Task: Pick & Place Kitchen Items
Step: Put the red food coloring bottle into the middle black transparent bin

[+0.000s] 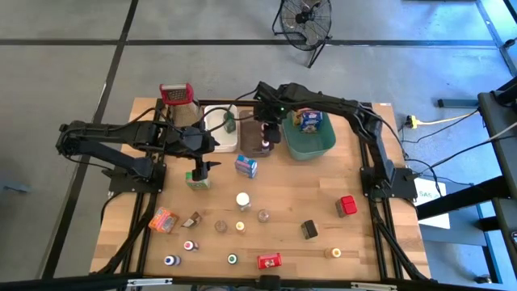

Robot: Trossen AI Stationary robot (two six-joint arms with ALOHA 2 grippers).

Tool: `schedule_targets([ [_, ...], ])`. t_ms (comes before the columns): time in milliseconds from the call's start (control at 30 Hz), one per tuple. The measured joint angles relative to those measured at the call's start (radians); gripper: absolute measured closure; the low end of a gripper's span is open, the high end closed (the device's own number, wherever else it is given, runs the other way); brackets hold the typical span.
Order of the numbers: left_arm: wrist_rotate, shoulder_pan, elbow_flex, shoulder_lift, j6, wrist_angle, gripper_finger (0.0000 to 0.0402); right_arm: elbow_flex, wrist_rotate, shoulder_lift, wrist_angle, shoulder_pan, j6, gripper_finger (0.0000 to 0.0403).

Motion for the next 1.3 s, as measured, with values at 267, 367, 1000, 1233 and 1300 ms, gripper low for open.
schedule_targets([
  [267, 0.0, 0.0, 0.0, 0.0, 0.0, -0.002, 0.0103, -0.045, -0.001, 0.0, 0.02, -0.011, 0.0, 0.0253],
  [367, 0.0, 0.0, 0.0, 0.0, 0.0, -0.003, 0.0103, -0.057, -0.001, 0.0, 0.032, -0.011, 0.0, 0.0253],
  [1000, 0.0, 0.0, 0.0, 0.0, -0.007, -0.005, 0.0103, -0.101, -0.05, 0.0, 0.073, -0.013, 0.0, 0.0253],
  [1233, 0.0, 0.0, 0.0, 0.0, -0.009, -0.007, 0.0103, -0.101, -0.051, 0.0, 0.073, -0.013, 0.0, 0.0253],
  [1300, 0.0, 0.0, 0.0, 0.0, -0.013, -0.008, 0.0103, -0.101, -0.051, 0.0, 0.071, -0.013, 0.0, 0.0249],
])
